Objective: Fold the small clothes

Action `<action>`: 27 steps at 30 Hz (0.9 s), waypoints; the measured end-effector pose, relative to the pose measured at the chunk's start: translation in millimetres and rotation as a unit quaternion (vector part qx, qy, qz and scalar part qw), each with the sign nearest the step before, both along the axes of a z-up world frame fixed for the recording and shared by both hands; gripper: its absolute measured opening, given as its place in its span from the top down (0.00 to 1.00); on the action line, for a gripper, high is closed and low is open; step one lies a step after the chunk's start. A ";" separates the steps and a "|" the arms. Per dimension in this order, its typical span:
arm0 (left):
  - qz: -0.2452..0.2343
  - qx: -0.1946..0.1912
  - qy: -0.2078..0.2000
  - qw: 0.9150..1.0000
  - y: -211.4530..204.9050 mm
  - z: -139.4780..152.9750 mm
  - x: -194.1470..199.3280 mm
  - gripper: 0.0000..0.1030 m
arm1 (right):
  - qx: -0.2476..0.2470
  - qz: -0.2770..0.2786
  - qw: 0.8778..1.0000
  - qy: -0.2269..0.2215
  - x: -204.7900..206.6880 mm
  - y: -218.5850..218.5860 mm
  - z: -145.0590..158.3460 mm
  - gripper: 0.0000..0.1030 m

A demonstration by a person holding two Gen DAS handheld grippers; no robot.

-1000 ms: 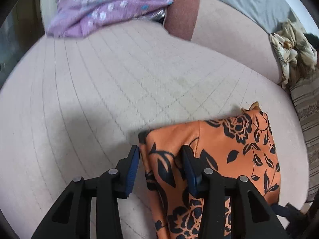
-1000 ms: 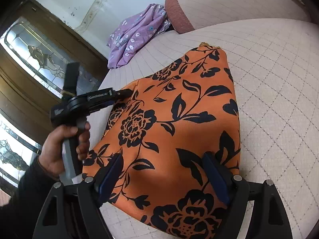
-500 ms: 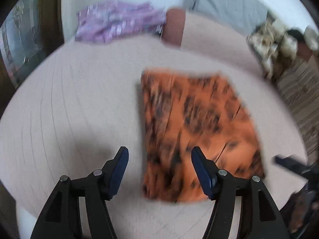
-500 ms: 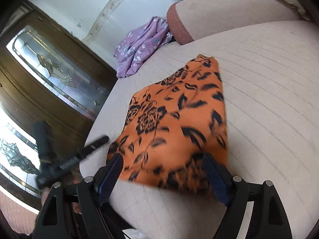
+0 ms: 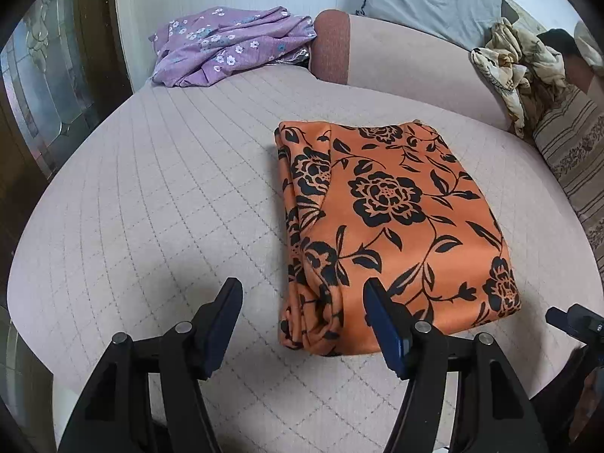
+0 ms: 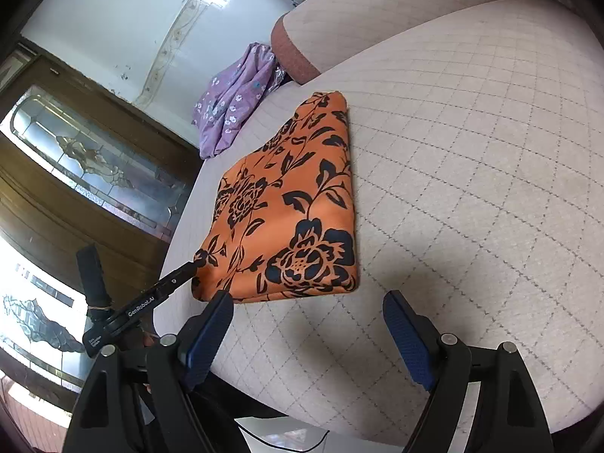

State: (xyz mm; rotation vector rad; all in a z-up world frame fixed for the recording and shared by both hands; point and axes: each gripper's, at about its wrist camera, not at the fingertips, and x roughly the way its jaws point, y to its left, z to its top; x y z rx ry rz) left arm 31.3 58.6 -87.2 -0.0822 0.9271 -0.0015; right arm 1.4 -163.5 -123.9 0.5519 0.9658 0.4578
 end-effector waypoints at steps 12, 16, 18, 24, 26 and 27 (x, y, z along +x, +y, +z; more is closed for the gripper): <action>0.001 0.000 -0.005 1.000 -5.3 2.4 19.3 0.28 | 0.002 -0.005 1.000 0.012 14.0 -1.6 -2.8 0.18; -0.002 -0.006 -0.004 1.000 -8.6 2.2 29.8 0.28 | -0.004 -0.007 1.000 0.014 22.4 -3.4 -2.2 0.18; -0.005 -0.007 -0.001 1.000 -10.2 0.8 34.9 0.27 | -0.008 -0.010 1.000 0.015 28.0 -4.2 -1.4 0.18; -0.012 -0.022 0.008 1.000 -12.8 -6.8 50.0 0.25 | -0.018 -0.014 1.000 0.016 50.2 -4.0 1.5 0.18; -0.011 -0.029 0.014 0.999 -11.1 -10.3 55.5 0.25 | -0.022 -0.013 1.000 0.017 60.5 -2.9 2.1 0.18; -0.011 -0.035 0.016 0.999 -9.7 -11.8 58.5 0.24 | -0.024 -0.012 0.999 0.018 64.6 -2.4 2.2 0.18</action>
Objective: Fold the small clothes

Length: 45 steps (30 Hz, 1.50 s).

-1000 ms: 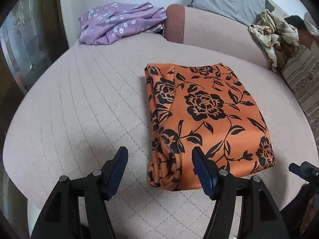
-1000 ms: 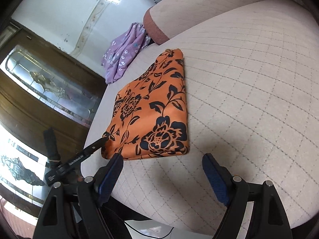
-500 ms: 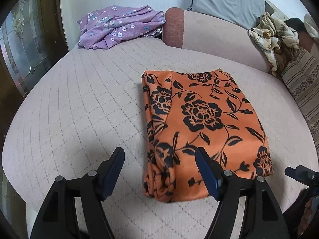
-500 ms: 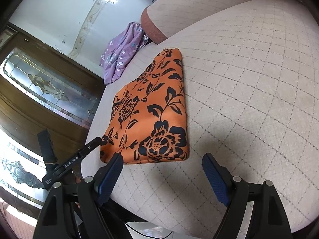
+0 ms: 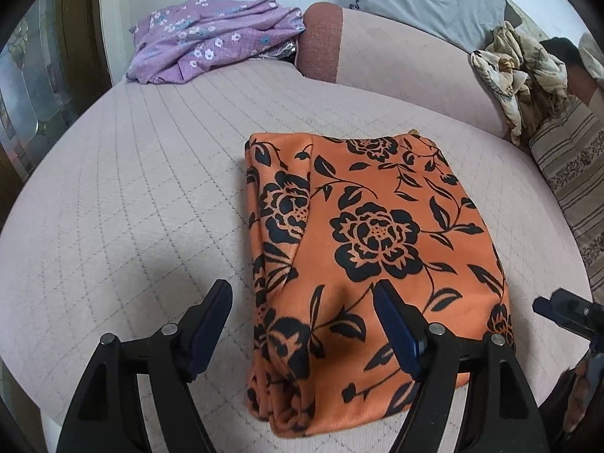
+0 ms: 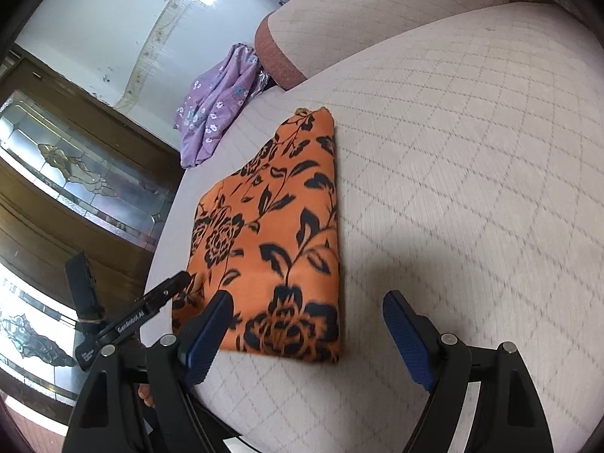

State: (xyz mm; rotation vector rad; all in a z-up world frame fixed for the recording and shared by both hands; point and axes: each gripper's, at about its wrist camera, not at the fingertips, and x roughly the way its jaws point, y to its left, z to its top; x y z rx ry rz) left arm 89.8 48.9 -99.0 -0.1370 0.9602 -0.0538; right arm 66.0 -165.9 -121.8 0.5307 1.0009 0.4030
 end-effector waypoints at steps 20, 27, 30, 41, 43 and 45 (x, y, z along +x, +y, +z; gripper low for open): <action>-0.027 -0.122 0.070 0.990 21.4 -37.8 48.1 0.58 | -0.041 0.087 0.994 0.053 103.2 69.6 -37.8 0.61; -0.077 -0.122 0.005 0.990 -10.1 21.8 36.3 0.66 | -0.079 0.081 0.993 -0.040 77.4 49.8 31.9 0.69; -0.094 -0.137 0.012 0.986 -25.1 21.7 38.8 0.57 | -0.070 0.043 0.996 -0.040 70.3 3.5 45.0 0.69; -0.090 -0.020 -0.006 0.996 26.9 0.3 -7.1 0.33 | -0.070 -0.059 0.995 -0.046 34.3 -72.5 33.3 0.39; -0.100 -0.020 -0.012 0.995 26.5 -1.5 -17.3 0.33 | -0.049 -0.025 0.995 -0.077 29.1 -53.0 49.6 0.36; -0.098 0.004 0.013 0.995 28.3 -19.0 -13.5 0.32 | -0.031 0.006 0.996 -0.080 31.9 -36.1 45.9 0.25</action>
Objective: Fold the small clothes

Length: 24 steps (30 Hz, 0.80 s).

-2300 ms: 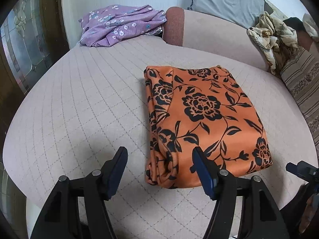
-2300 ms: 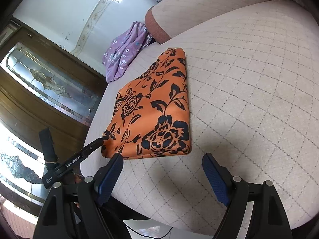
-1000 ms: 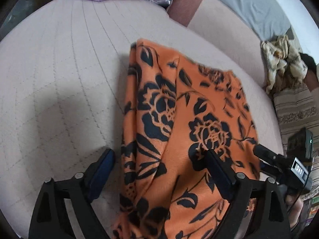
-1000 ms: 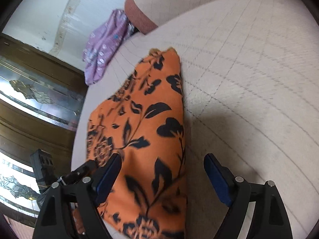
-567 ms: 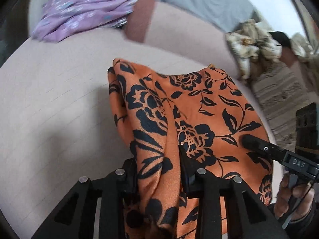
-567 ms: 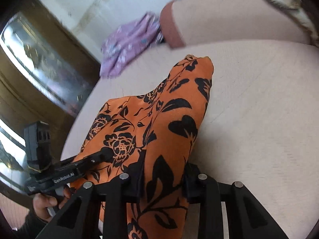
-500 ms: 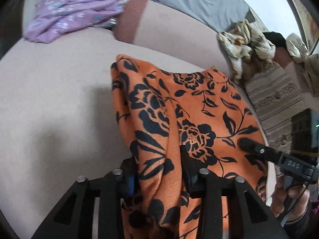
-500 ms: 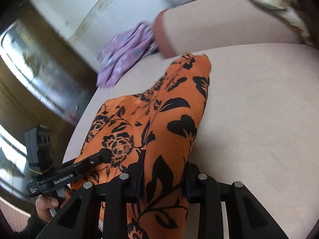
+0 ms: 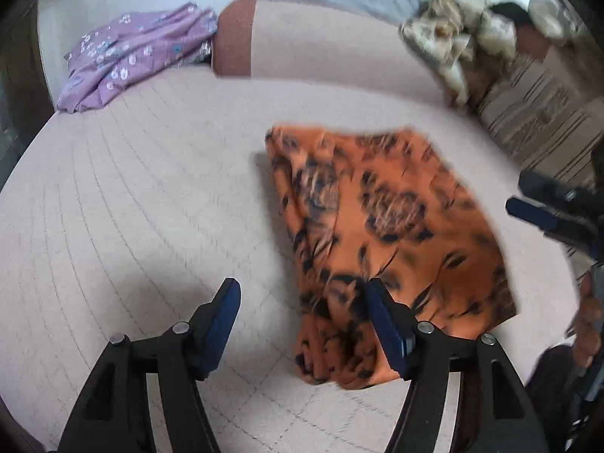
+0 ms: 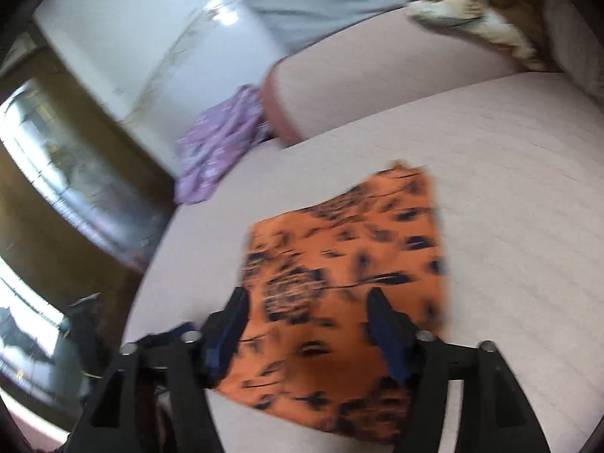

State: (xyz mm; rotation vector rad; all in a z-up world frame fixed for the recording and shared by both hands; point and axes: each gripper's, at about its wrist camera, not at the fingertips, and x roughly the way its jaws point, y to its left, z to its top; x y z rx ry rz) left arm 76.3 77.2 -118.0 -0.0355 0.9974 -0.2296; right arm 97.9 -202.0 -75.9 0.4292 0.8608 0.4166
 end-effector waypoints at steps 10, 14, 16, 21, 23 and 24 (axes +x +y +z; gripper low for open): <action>0.021 0.022 -0.005 1.000 2.8 12.7 -13.3 0.28 | -0.005 -0.001 0.999 0.034 31.4 23.6 -7.8 0.16; 0.033 0.018 -0.018 0.999 4.0 27.9 -30.0 0.26 | -0.042 -0.037 0.991 0.123 80.2 18.6 -57.5 0.13; 0.041 0.027 -0.030 0.998 7.8 36.5 -42.2 0.17 | -0.036 -0.049 0.992 0.115 77.0 21.1 -51.6 0.14; 0.054 0.046 -0.057 0.996 -1.4 46.3 -51.2 0.13 | -0.081 -0.030 0.996 0.032 9.1 48.3 7.0 0.13; 0.053 0.053 -0.062 0.995 -4.2 49.5 -55.2 0.13 | -0.101 -0.034 0.994 0.022 -22.0 48.6 14.1 0.10; 0.053 0.056 -0.067 0.995 -5.7 52.3 -58.4 0.13 | -0.119 -0.034 0.992 0.024 -37.4 51.2 14.6 0.10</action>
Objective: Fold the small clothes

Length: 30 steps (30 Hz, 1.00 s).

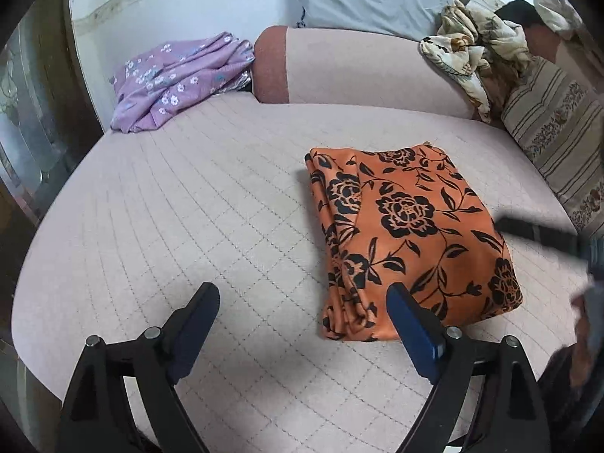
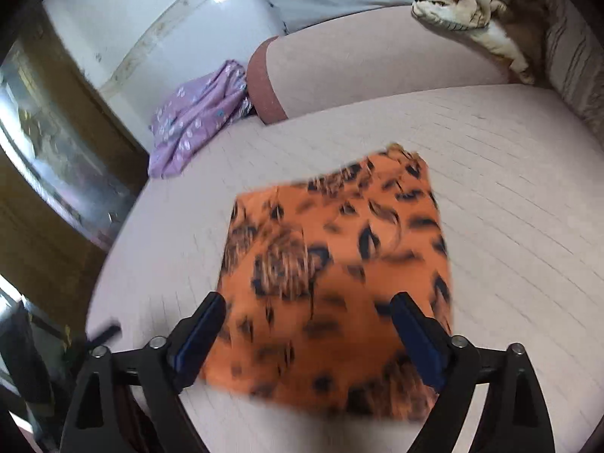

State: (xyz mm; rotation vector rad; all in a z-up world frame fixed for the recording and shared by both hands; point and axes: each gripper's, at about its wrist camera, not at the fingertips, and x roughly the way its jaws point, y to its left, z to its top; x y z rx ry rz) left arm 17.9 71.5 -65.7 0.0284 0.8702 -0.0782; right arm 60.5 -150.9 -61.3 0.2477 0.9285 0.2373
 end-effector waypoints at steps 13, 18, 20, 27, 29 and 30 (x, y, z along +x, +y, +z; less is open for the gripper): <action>0.022 0.011 -0.017 1.000 -6.6 22.3 -15.8 0.12 | -0.143 -0.033 0.989 -0.012 -78.7 2.2 7.5 0.10; 0.024 0.004 -0.015 1.000 -7.1 26.0 -16.1 0.12 | -0.157 -0.035 0.987 -0.016 -76.6 7.4 13.6 0.09; 0.026 0.011 -0.012 1.000 -10.5 26.7 -14.6 0.12 | -0.162 -0.033 0.986 -0.014 -74.5 7.9 12.9 0.09; 0.014 0.035 -0.013 0.999 -27.6 28.2 -9.9 0.12 | -0.165 -0.041 0.985 -0.017 -67.3 1.6 17.6 0.09; 0.011 0.034 -0.014 0.999 -30.8 29.0 -7.9 0.12 | -0.167 -0.043 0.985 -0.016 -64.0 0.0 19.3 0.09; 0.009 0.032 -0.013 0.999 -32.3 29.0 -6.1 0.12 | -0.166 -0.043 0.985 -0.018 -62.5 -0.6 20.2 0.09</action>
